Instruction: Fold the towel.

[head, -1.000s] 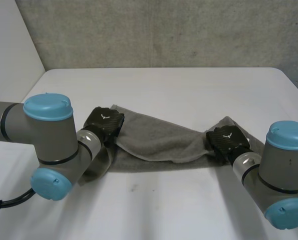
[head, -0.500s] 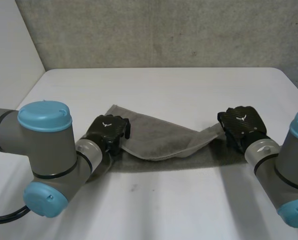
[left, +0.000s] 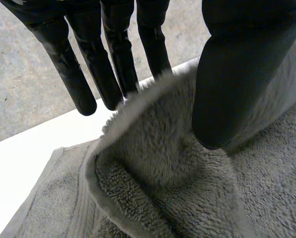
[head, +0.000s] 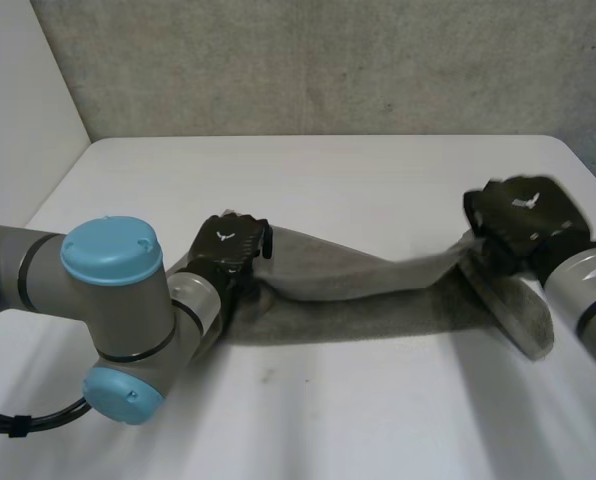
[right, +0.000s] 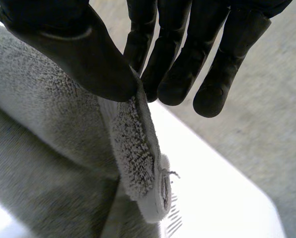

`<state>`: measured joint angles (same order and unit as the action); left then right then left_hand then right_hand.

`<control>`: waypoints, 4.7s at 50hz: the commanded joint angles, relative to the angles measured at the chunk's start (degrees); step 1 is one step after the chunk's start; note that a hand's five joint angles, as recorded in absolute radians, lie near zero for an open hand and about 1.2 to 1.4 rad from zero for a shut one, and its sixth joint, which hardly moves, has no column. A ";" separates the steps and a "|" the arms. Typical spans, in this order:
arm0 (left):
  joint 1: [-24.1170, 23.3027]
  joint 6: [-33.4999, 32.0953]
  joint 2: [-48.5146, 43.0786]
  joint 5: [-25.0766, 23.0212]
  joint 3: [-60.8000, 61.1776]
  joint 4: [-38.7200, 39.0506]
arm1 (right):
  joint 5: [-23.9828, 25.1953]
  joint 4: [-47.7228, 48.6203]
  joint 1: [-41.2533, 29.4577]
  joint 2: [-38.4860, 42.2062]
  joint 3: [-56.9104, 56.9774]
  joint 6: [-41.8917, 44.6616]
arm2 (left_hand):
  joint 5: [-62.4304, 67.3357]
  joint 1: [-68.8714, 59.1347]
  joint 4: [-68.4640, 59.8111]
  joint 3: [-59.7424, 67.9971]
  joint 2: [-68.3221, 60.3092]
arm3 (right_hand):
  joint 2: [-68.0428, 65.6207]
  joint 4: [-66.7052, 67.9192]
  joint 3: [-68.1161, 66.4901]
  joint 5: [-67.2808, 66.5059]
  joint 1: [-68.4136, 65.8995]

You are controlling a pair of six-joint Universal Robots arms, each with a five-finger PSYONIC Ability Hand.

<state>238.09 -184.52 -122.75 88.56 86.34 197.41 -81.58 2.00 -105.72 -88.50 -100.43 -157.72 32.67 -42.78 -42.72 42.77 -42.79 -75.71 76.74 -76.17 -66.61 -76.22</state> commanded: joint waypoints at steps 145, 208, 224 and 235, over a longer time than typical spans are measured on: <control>13.11 -22.20 4.36 -4.36 8.04 -1.59 | 3.18 6.44 5.61 18.73 7.10 4.36 | 37.33 -37.22 -37.28 37.23 -37.21 | -4.29 3.26 -3.83 -3.39 -3.78; 13.46 -22.90 -0.12 6.71 11.48 12.12 | 3.18 7.14 14.31 11.86 2.52 -2.68 | 9.43 -9.32 -9.38 9.33 -9.31 | -4.29 3.26 -3.83 -3.39 -3.78; 14.60 -27.03 7.53 6.45 17.10 9.92 | 3.27 1.54 13.79 10.99 2.70 1.08 | 37.33 -37.22 -37.28 37.23 -37.21 | -4.29 3.26 -3.83 -3.39 -3.78; 20.14 -27.21 24.58 -1.02 27.30 -4.05 | 4.15 -18.76 17.11 1.43 -2.12 18.04 | 37.33 -37.22 -37.28 37.23 -37.21 | -4.29 3.26 -3.83 -3.39 -3.78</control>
<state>255.68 -211.59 -105.43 91.16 109.43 199.03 -77.64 -8.47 -91.06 -81.40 -99.14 -147.51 58.68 -67.96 -69.69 69.66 -69.71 -76.45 76.75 -76.17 -67.82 -76.74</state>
